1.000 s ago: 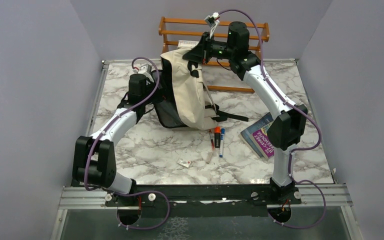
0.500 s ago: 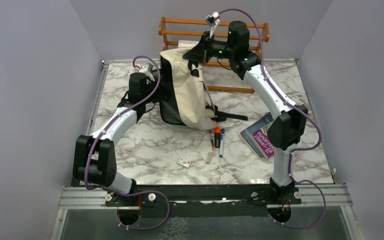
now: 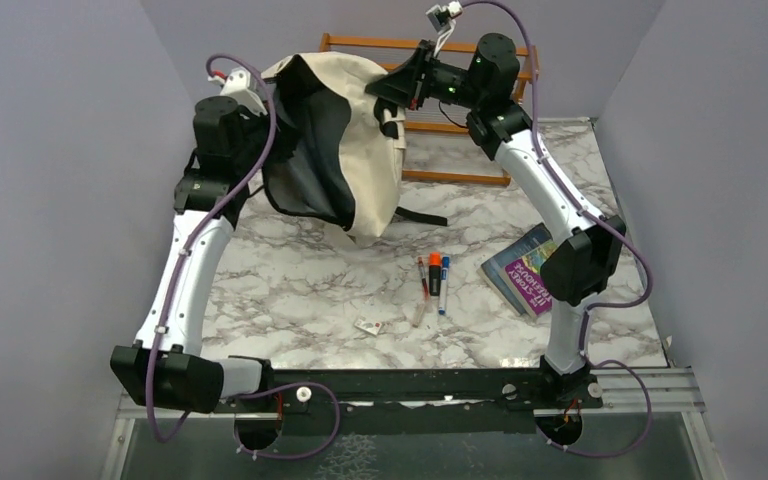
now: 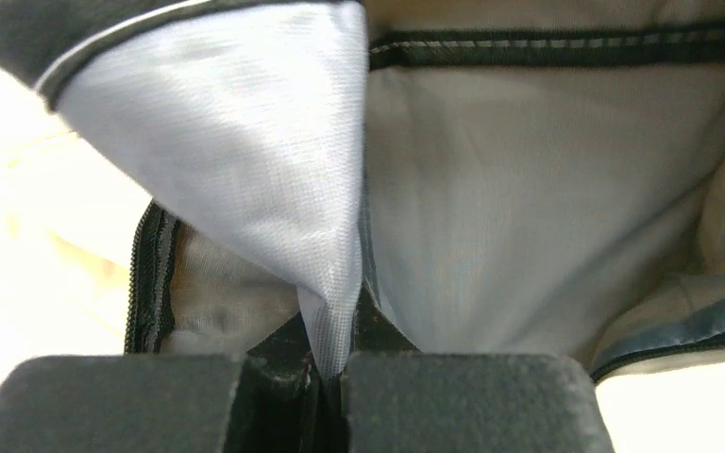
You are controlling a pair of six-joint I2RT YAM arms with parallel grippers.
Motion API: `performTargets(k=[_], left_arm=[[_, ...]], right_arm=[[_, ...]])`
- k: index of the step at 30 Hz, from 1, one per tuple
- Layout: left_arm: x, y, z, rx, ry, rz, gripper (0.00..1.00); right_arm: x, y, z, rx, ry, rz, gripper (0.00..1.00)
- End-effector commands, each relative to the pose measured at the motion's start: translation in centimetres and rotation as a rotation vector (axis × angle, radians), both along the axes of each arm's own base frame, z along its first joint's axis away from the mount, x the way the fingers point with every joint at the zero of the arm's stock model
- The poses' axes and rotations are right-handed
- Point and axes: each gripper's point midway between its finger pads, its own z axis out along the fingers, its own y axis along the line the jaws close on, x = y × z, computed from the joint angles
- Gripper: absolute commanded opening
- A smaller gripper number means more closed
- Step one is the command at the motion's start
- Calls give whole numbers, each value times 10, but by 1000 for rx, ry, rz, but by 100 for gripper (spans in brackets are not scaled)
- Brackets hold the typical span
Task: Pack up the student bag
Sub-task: Unzip the student bag at the center of the board.
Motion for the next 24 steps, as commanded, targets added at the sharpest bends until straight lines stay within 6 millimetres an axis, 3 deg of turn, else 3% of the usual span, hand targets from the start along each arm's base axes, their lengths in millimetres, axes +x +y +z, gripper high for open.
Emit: performTargets(k=[1,4,7,11,17,21,24], left_arm=[[-22,32,59,88,-84,61,0],[-24,47,63,175,-47,92,0],[-17,54,44,246,28,89,0],[0,50,-7,280,149,40,0],[25,29,-82,254,248,-64,0],[35,12,-128,286,337,-119,0],[38,0,-151,299,382,-146,0]], right_arm=[[-8,1,-4,79,110,55,1],[-1,5,-36,74,199,53,4],[5,7,-83,31,283,46,5],[17,5,-156,-47,337,-32,7],[29,-3,-255,-176,404,-118,17],[33,-11,-300,-249,441,-170,27],[36,-22,-313,-303,422,-231,35]])
